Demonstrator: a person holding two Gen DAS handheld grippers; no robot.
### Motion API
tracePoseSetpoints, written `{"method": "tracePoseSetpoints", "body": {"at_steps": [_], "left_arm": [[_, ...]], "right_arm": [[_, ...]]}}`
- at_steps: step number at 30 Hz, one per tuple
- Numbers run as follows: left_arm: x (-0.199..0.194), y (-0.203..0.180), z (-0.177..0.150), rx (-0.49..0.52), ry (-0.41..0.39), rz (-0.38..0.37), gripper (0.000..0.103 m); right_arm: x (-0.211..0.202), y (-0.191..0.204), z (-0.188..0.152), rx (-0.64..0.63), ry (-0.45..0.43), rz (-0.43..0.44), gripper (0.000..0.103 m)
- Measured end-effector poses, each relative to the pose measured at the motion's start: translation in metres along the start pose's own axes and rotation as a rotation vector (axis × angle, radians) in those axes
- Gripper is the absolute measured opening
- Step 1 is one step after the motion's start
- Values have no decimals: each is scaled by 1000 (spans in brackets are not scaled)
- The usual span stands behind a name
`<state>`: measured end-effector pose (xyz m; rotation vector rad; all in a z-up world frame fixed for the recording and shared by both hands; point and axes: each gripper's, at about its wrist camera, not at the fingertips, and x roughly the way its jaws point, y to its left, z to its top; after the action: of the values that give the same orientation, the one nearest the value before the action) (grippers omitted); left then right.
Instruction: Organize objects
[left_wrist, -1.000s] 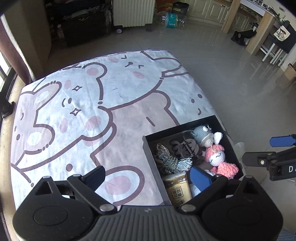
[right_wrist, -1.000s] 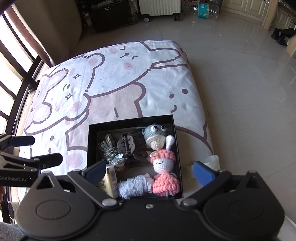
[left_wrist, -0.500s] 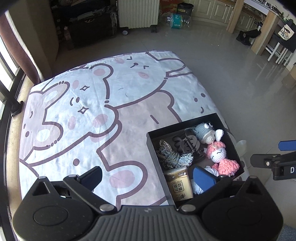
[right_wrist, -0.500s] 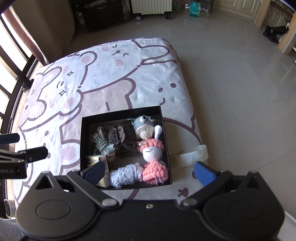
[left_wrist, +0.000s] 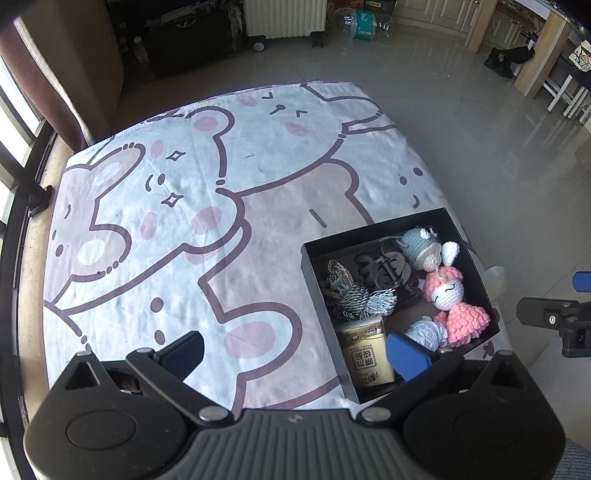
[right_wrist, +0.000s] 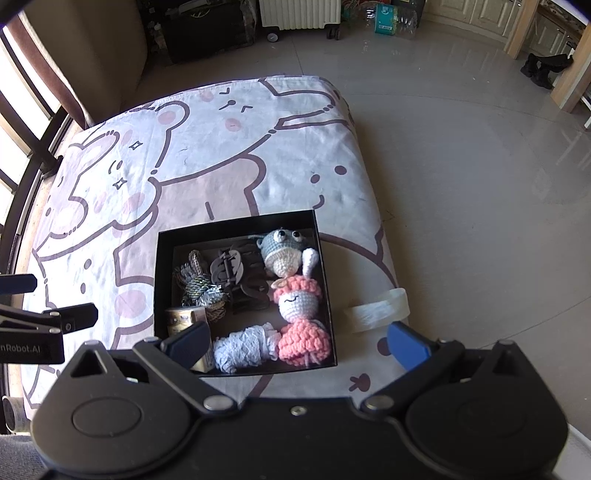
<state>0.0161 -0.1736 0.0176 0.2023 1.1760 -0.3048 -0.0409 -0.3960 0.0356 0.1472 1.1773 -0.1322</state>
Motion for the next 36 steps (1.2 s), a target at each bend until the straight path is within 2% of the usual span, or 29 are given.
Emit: {"method": "tracePoseSetpoints", "body": {"at_steps": [36], "left_arm": [[-1,4,0,-19,-5,-3,103]], "right_arm": [[3,0,-2,-2,8,-12,103]]}}
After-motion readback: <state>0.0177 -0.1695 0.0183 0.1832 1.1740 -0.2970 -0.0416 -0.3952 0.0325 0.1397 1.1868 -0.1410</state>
